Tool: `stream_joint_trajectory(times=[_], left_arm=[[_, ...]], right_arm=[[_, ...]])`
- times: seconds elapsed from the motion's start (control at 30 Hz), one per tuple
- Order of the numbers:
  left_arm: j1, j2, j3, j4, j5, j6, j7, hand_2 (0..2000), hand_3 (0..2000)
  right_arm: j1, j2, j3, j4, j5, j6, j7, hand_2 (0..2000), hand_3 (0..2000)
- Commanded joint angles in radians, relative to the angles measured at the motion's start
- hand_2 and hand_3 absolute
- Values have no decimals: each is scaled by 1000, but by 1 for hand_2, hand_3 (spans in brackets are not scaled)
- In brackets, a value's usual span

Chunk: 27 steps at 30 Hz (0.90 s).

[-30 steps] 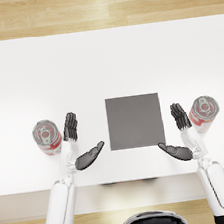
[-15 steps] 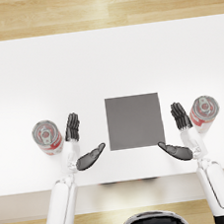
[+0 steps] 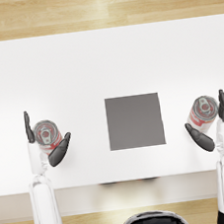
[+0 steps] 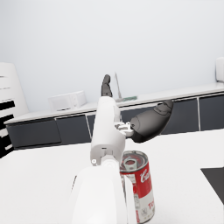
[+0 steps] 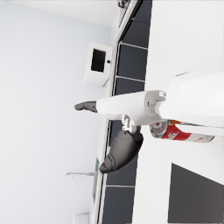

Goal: Pick up the red can on the left and place it in the middle, then pick up the red can on the right and place it on top of the can in the middle

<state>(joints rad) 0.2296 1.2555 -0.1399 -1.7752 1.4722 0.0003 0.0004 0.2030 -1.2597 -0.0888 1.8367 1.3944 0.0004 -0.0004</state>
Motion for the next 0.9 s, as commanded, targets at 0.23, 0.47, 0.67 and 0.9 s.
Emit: stream_joint_trajectory(times=[0.23,0.47,0.67,0.9], left_arm=[[-62,19,-75,98,37,0,0,0,0],[-79,31,-37,235,41,0,0,0,0],[-53,40,-10,358,42,0,0,0,0],[-2,50,12,492,42,0,0,0,0]], right_arm=[[-59,-19,-95,-138,27,0,0,0,0],[-45,-29,-51,-290,29,0,0,0,0],[-19,-38,-37,-433,30,0,0,0,0],[65,-53,-3,-635,30,0,0,0,0]])
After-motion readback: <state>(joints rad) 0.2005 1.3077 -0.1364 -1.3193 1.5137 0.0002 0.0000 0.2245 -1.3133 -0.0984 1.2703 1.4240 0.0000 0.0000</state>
